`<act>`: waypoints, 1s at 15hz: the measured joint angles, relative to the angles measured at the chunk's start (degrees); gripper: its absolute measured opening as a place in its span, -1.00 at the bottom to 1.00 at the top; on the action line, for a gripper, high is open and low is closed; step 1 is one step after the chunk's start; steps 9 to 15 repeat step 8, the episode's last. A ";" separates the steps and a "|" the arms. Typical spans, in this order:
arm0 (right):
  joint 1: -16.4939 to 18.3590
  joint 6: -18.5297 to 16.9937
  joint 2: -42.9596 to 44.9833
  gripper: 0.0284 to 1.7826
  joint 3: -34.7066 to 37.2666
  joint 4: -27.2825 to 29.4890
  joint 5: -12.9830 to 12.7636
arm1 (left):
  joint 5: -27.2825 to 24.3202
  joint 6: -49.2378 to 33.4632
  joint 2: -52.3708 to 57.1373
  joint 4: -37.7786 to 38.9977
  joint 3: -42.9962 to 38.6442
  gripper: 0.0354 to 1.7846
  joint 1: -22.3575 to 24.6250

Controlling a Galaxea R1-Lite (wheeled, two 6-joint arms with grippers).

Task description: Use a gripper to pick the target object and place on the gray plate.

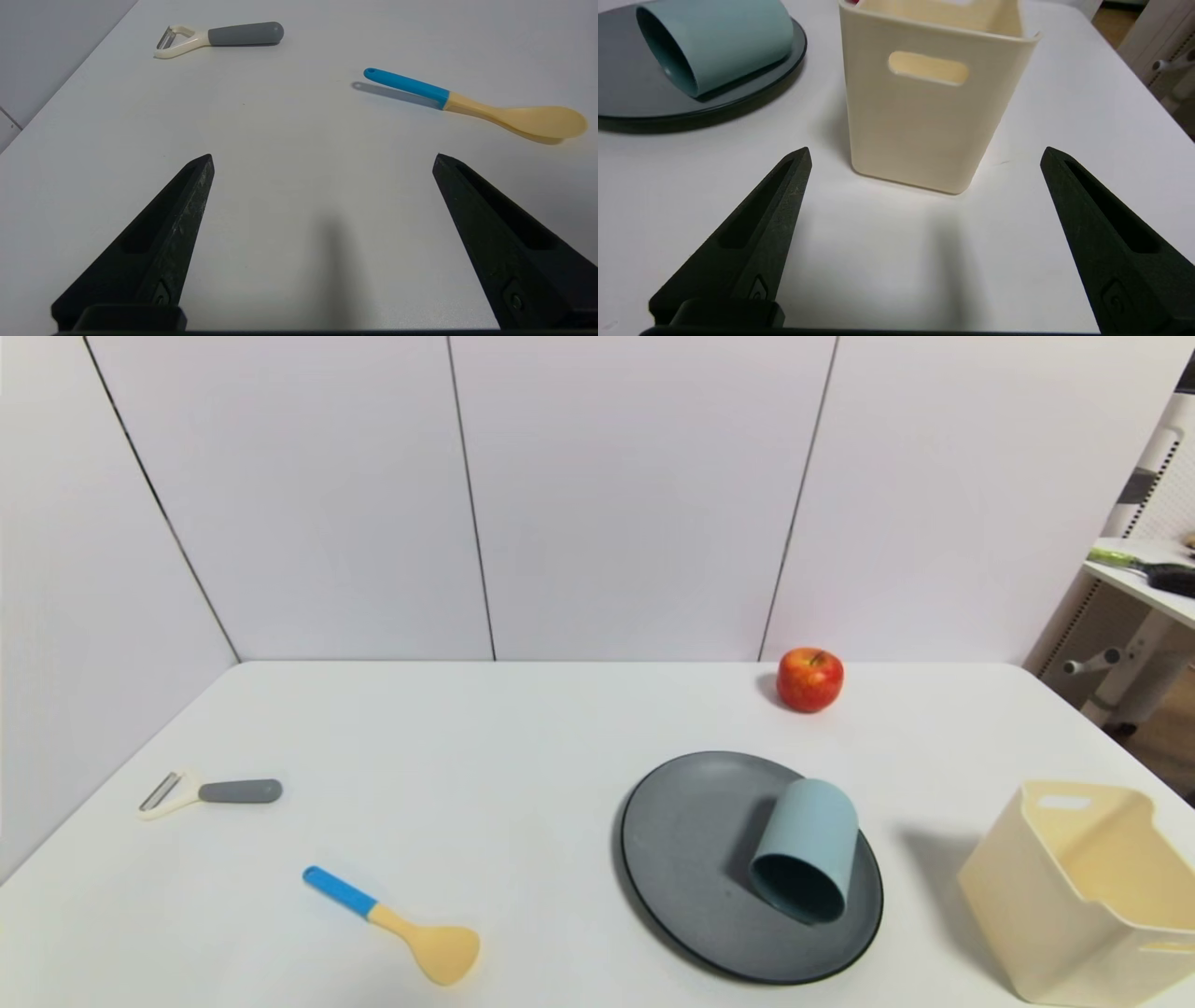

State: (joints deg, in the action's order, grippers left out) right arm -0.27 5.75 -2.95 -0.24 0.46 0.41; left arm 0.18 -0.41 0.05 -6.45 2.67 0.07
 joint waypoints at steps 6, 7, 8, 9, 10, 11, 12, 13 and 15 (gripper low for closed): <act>0.16 -4.63 2.82 0.90 0.17 0.44 -0.39 | 0.00 0.00 0.00 -0.02 0.00 0.89 0.00; 0.17 -4.66 2.90 0.90 0.17 0.09 -0.37 | -0.02 0.01 0.00 0.00 0.00 0.89 0.00; 0.20 -4.66 2.97 0.90 0.17 -0.26 -0.32 | -0.02 0.01 0.00 0.00 0.02 0.89 0.00; 0.20 -4.66 2.97 0.90 0.17 -0.26 -0.32 | -0.02 0.01 0.00 0.00 0.02 0.89 0.00; 0.20 -4.66 2.97 0.90 0.17 -0.26 -0.32 | -0.02 0.01 0.00 0.00 0.02 0.89 0.00; 0.20 -4.66 2.97 0.90 0.17 -0.26 -0.32 | -0.02 0.01 0.00 0.00 0.02 0.89 0.00; 0.20 -4.66 2.97 0.90 0.17 -0.26 -0.32 | -0.02 0.01 0.00 0.00 0.02 0.89 0.00; 0.20 -4.66 2.97 0.90 0.17 -0.26 -0.32 | -0.02 0.01 0.00 0.00 0.02 0.89 0.00; 0.20 -4.66 2.97 0.90 0.17 -0.26 -0.32 | -0.02 0.01 0.00 0.00 0.02 0.89 0.00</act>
